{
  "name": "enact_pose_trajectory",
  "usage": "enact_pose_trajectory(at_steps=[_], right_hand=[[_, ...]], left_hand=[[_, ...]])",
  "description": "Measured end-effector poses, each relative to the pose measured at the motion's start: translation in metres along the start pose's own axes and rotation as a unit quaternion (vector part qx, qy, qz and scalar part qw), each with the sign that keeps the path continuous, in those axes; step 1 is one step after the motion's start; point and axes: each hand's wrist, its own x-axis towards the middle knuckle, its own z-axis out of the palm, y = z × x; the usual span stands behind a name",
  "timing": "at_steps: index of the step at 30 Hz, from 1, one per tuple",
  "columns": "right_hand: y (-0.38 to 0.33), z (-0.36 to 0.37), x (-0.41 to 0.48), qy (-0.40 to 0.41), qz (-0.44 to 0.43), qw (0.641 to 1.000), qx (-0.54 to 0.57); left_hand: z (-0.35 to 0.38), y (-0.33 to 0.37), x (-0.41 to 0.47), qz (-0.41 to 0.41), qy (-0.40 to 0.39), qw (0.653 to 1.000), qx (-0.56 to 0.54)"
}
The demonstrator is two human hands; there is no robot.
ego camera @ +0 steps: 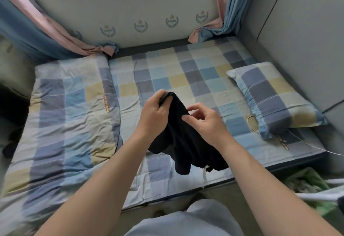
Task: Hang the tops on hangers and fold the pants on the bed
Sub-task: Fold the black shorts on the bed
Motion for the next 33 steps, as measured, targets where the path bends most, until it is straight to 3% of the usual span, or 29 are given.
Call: enact_pose_trajectory(at_steps=[2,6,10,16,23,27,29,33], right_hand=[[-0.009,0.018,-0.009,-0.055,0.009,0.998,0.002],[-0.003,0.04,-0.021,0.001,0.025,0.998,-0.057],[0.018,0.052,-0.021,-0.034,0.099,0.982,-0.156],[0.063,0.046,-0.01,-0.049,0.151,0.958,-0.239],[0.098,-0.012,0.003,-0.039,0.172,0.939,-0.295],[0.103,-0.042,0.015,-0.024,0.161,0.963,-0.214],[0.09,-0.051,0.026,-0.027,0.127,0.979,-0.155],[0.055,-0.057,0.048,-0.057,0.057,0.994,-0.078]], left_hand=[[-0.014,0.009,-0.013,0.025,-0.031,0.999,0.029],[-0.036,0.022,-0.032,0.043,-0.037,0.997,0.046],[-0.051,0.034,-0.035,0.067,0.0,0.997,0.045],[-0.07,0.031,-0.031,0.038,0.089,0.994,0.046],[-0.099,0.018,-0.017,-0.018,0.271,0.962,0.001],[-0.095,0.008,-0.007,-0.091,0.349,0.932,-0.03],[-0.081,0.006,-0.003,-0.134,0.327,0.932,-0.076],[-0.048,0.008,0.0,-0.187,0.197,0.96,-0.074]])
